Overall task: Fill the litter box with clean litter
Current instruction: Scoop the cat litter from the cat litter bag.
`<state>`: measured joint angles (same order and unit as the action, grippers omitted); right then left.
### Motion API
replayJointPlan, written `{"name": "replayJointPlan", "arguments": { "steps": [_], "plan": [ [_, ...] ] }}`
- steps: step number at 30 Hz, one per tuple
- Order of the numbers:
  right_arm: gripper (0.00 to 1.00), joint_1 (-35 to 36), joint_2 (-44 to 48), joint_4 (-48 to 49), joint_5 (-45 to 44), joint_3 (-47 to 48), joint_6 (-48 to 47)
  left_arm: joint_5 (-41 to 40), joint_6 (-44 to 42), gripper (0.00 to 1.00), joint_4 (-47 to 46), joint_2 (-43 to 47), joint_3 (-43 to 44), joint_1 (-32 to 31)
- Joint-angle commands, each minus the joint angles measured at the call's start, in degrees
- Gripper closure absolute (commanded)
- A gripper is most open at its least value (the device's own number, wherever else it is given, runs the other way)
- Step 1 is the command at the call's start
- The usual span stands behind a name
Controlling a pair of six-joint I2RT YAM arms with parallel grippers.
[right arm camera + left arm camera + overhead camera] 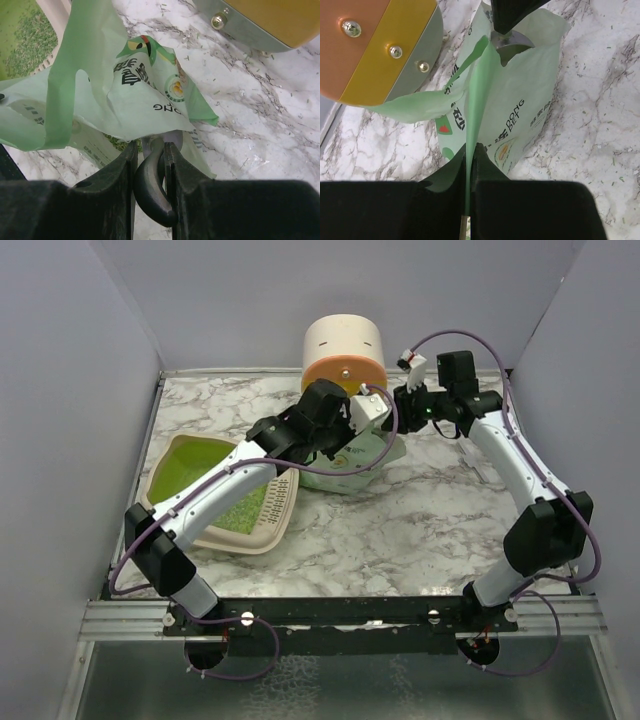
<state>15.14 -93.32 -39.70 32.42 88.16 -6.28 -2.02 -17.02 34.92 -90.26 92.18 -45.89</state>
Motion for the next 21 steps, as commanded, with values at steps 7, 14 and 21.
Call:
{"name": "replayJointPlan", "arguments": {
  "steps": [7,14,21],
  "plan": [
    [0.99,1.02,4.64,-8.48,-3.44,-3.92,-3.05,1.25,-0.14,1.00,-5.98,-0.83,6.19,-0.17],
    [0.99,0.99,8.09,-9.23,-3.48,-7.88,-3.99,1.93,-0.03,1.00,-5.92,-1.28,6.26,-0.16],
    [0.99,1.05,7.63,-9.31,-2.41,-9.13,-3.21,2.15,0.31,1.00,-5.92,-0.91,6.33,-0.17]
  ]
}}
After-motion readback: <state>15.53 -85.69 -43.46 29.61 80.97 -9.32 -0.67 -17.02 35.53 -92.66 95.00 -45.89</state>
